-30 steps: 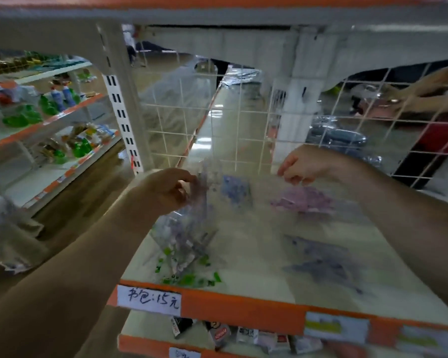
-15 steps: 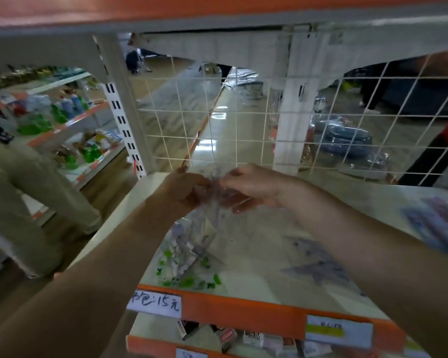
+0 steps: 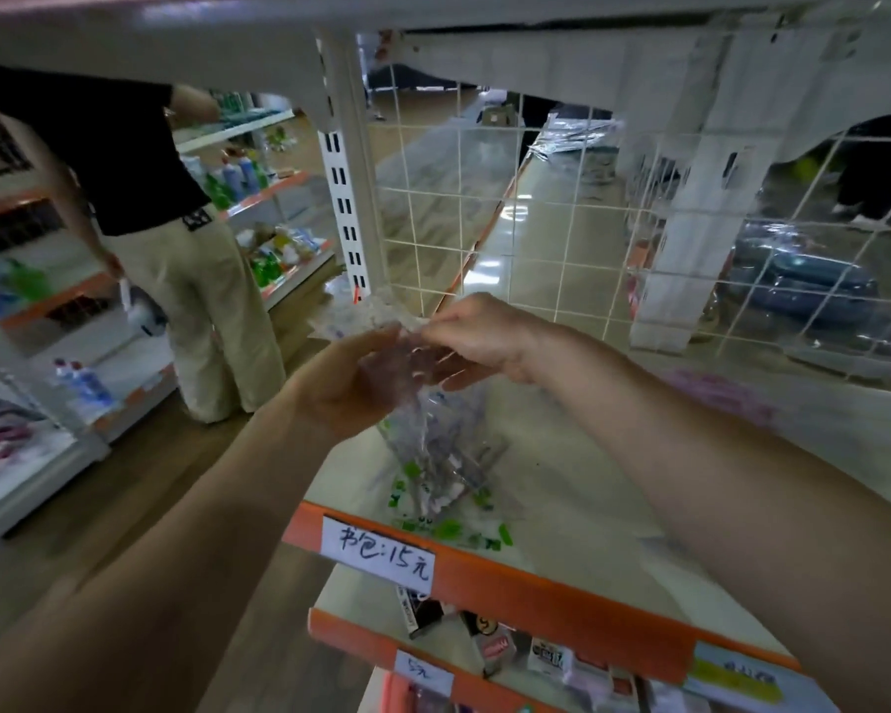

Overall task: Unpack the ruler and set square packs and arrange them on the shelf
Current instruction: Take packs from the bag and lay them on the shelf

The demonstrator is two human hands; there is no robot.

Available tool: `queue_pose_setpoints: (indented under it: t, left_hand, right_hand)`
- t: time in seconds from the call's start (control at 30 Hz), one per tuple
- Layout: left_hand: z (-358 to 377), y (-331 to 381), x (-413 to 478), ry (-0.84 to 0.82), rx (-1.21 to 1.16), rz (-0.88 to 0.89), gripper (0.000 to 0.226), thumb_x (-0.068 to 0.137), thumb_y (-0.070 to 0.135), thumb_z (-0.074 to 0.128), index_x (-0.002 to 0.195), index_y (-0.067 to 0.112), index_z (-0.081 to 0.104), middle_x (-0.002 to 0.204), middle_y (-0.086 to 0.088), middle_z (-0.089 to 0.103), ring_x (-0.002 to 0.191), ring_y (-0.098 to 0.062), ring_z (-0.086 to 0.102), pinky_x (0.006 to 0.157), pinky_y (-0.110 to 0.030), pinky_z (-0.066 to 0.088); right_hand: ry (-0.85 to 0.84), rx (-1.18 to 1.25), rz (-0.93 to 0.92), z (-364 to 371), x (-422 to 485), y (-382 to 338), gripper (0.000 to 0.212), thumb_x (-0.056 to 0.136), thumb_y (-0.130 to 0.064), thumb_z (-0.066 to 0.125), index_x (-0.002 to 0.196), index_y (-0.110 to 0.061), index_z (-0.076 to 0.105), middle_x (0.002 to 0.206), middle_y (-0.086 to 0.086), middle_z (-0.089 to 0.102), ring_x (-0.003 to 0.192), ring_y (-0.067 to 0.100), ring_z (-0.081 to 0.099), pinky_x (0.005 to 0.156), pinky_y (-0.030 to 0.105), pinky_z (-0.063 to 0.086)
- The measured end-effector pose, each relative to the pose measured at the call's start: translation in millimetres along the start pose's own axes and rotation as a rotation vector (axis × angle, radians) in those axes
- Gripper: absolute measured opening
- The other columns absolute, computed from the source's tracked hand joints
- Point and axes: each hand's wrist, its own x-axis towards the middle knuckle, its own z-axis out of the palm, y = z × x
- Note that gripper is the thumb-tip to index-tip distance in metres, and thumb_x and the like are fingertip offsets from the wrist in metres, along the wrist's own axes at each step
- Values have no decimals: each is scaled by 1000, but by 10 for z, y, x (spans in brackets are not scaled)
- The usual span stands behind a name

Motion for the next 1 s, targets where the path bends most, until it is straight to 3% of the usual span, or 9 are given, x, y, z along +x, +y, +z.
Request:
queue_pose_setpoints:
  t: [0.07, 0.13, 0.3, 0.37, 0.47, 0.57, 0.63, 0.9, 1.0]
  left_hand:
    - [-251, 50, -7, 45, -99, 12, 45, 50, 10, 89, 85, 11, 61, 84, -4, 67, 77, -19, 66, 75, -32, 57]
    - [-433, 89, -77, 94, -144, -8, 63, 37, 5, 93, 88, 12, 56, 81, -2, 65, 76, -18, 65, 75, -33, 57]
    - [-550, 79, -137, 157, -144, -55, 49, 41, 2, 89, 77, 9, 57, 79, -5, 62, 72, -19, 65, 67, -36, 58]
    - [-546, 59, -138, 148, -130, -76, 59, 28, 1, 93, 74, 9, 58, 76, -7, 64, 70, -19, 66, 66, -37, 58]
    - [-506, 43, -174, 185, -156, -106, 59, 24, -3, 92, 72, 6, 61, 75, -9, 64, 68, -20, 67, 65, -38, 59]
    - [-444, 55, -204, 248, -146, -136, 29, 58, 1, 77, 80, 5, 58, 78, -12, 62, 77, -22, 62, 57, -37, 58]
    - [-432, 83, -219, 280, -143, -135, 19, 67, 5, 68, 82, 5, 56, 78, -12, 62, 80, -23, 59, 54, -36, 57]
    - [-520, 126, -287, 171, -162, -76, 63, 39, 2, 91, 95, 4, 61, 91, -14, 62, 84, -26, 63, 71, -44, 58]
    - [-442, 110, -278, 200, -93, -87, 46, 63, 10, 78, 104, 4, 59, 95, -15, 63, 82, -28, 65, 70, -42, 59]
  right_hand:
    - [65, -246, 42, -77, 15, 79, 18, 92, -12, 53, 98, -2, 66, 88, 13, 69, 72, 24, 68, 68, 34, 57]
    - [116, -641, 74, -122, 34, 205, 27, 92, -19, 54, 110, -2, 64, 105, 16, 68, 89, 29, 67, 68, 31, 53]
    - [66, -988, 174, 18, 92, 397, 70, 82, -57, 62, 130, -7, 47, 132, 16, 50, 116, 34, 52, 87, 33, 43]
    - [32, -972, 186, 61, 124, 377, 70, 81, -53, 66, 130, -7, 46, 129, 15, 48, 114, 33, 52, 86, 35, 44]
    - [2, -870, 214, 62, 142, 305, 40, 81, -34, 73, 105, -6, 57, 102, 11, 57, 89, 27, 58, 68, 29, 43]
    - [-13, -799, 245, 57, 151, 274, 28, 80, -26, 73, 74, -9, 51, 75, 6, 55, 65, 20, 54, 52, 25, 40]
    - [1, -767, 257, 53, 158, 262, 28, 79, -24, 74, 72, -9, 52, 69, 7, 54, 62, 22, 55, 50, 24, 40]
    - [82, -389, 193, -87, 154, 349, 3, 86, -4, 60, 87, -6, 58, 69, 10, 53, 53, 18, 50, 45, 19, 40]
    - [-45, -132, 122, -54, 56, 170, 12, 93, -8, 54, 82, -9, 58, 65, 5, 53, 51, 11, 50, 48, 18, 41]
